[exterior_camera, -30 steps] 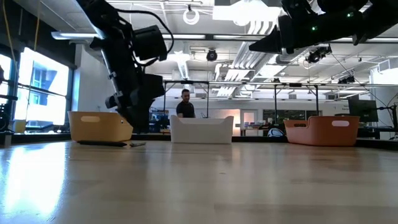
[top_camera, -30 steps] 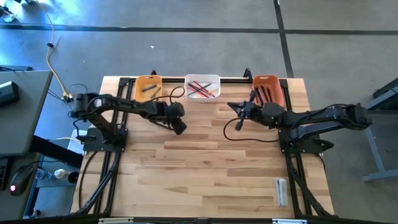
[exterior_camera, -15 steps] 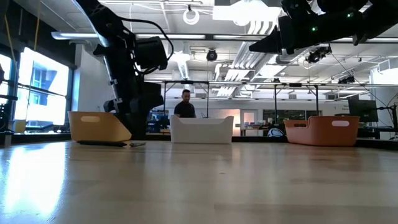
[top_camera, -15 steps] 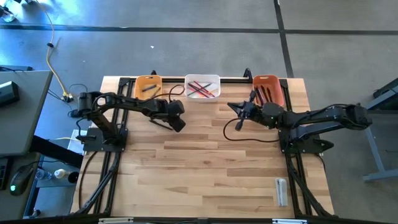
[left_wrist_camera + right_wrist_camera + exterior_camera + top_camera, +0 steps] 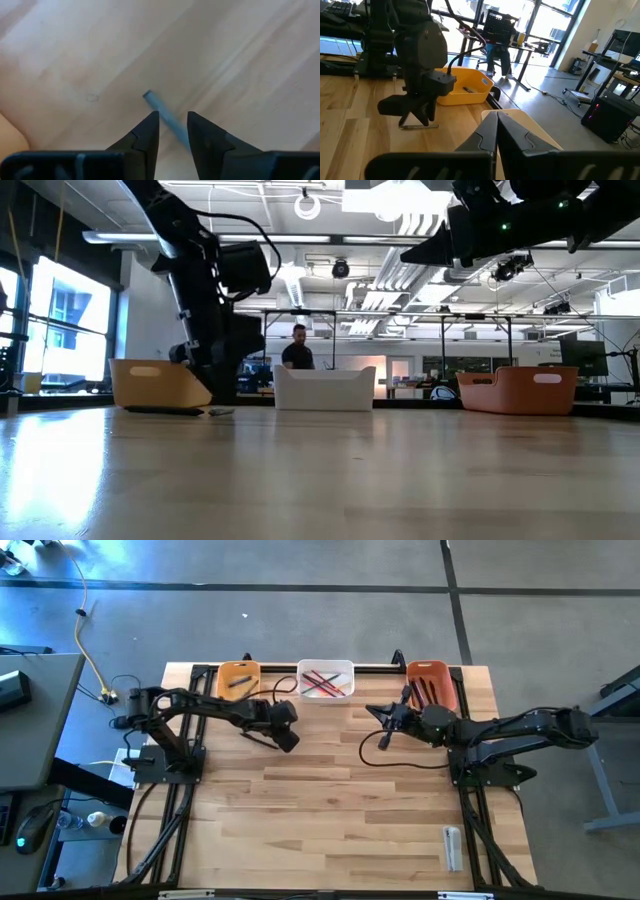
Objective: Sort crayons/erasers/pens/pencils in bins
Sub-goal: Put the gray crayon into the yellow bin
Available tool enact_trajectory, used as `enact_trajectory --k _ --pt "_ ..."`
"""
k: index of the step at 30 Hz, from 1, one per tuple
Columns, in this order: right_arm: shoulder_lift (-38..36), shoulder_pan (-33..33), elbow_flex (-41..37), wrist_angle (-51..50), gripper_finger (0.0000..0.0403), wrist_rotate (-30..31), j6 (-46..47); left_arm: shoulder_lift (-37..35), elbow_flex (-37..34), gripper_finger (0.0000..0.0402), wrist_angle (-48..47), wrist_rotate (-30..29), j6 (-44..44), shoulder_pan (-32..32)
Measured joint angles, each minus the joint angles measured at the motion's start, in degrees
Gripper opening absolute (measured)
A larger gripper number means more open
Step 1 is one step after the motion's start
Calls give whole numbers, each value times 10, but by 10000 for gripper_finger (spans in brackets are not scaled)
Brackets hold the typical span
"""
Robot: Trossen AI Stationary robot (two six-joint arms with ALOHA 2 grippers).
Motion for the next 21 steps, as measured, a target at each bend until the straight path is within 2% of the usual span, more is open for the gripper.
enact_trajectory --k 7,11,21 --pt "0 0 0 -1 0 0 0 38 1 118 10 7 0 0" --pt "0 0 0 -3 0 0 0 41 0 118 22 5 11 -1" --pt "0 0 0 -3 0 0 0 37 0 30 28 7 111 -32"
